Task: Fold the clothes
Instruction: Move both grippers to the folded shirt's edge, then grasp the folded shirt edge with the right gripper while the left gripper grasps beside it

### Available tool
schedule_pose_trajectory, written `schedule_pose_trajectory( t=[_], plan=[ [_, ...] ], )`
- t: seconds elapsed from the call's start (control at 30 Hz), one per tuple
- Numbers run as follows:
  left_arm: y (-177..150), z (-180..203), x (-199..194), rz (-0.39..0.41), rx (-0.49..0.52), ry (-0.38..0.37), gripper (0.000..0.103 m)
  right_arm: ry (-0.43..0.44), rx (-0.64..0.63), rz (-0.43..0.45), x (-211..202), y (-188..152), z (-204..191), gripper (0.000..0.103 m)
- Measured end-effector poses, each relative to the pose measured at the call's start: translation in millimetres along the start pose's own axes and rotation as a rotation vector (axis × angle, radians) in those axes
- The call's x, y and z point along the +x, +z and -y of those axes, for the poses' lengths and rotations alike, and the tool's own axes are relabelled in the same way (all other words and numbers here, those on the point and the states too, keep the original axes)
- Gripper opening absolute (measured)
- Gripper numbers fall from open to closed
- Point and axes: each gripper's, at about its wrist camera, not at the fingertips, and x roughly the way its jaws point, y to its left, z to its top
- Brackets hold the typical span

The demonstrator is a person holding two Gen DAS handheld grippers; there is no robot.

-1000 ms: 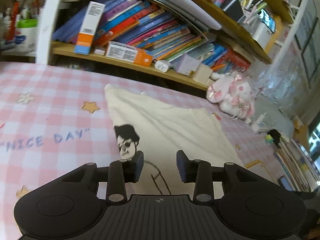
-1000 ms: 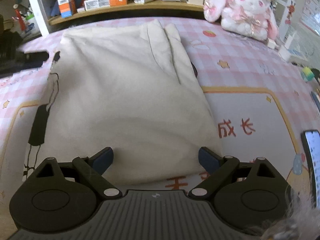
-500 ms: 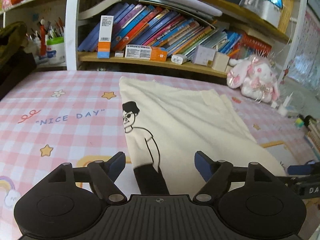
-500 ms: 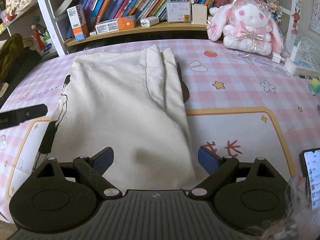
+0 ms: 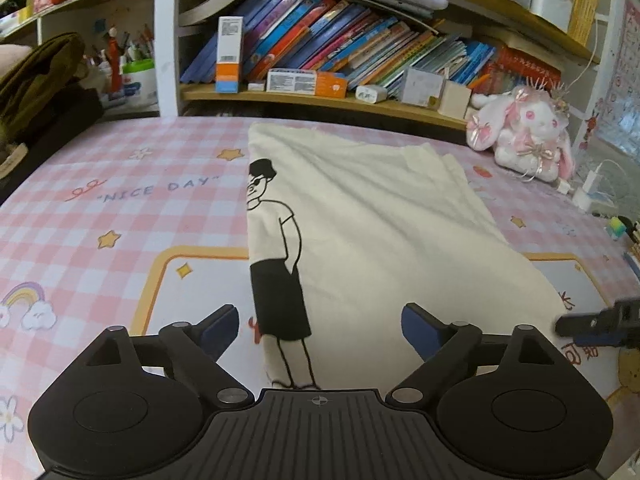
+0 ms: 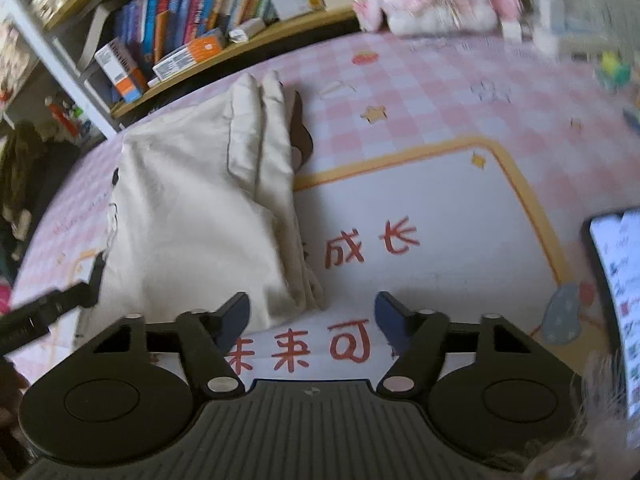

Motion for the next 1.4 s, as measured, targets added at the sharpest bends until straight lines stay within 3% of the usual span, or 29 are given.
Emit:
schedule_pose_trajectory(
  t=[0.23, 0.43, 0.5, 0.57, 0.87, 1.1, 1.3, 1.33, 1.4],
  plan=[
    [-6.6, 5.9, -10.1, 0.014, 0.045, 0.035, 0.091, 0.082, 0.105, -0.033, -1.4, 3.2, 21.8, 0.041],
    [-13.2, 16.9, -15.2, 0.022, 0.152, 0.046, 0.091, 0.103, 0.091, -0.047, 7.2, 5.5, 11.9, 0.031],
    [-15.8, 20.7, -16.6, 0.027, 0.19, 0.053, 0.091, 0.101, 0.073, -0.053, 10.1, 5.6, 9.1, 0.019],
    [-18.1, 24.5, -17.5, 0.033, 0.23, 0.062, 0.092, 0.108, 0.061, -0.057, 12.4, 5.5, 8.3, 0.015],
    [-24.7, 48.4, -16.3, 0.081, 0.459, 0.042, 0.091, 0.253, 0.232, -0.043, -6.6, 22.8, 16.5, 0.013],
    [-35.2, 84.1, -4.5, 0.128, 0.711, 0.013, 0.091, 0.313, 0.239, -0.016, -17.3, 41.0, 1.0, 0.013],
    [-40.5, 108.6, 7.3, 0.141, 0.849, -0.019, 0.091, 0.319, 0.24, -0.007, -20.1, 47.3, -5.6, 0.012],
    [-41.5, 112.2, 8.3, 0.149, 0.87, -0.024, 0.09, 0.316, 0.237, -0.005, -20.6, 47.6, -6.1, 0.012],
    [-43.1, 117.5, 12.5, 0.156, 0.903, -0.011, 0.078, 0.309, 0.23, -0.002, -21.5, 48.2, -7.2, 0.012]
  ],
)
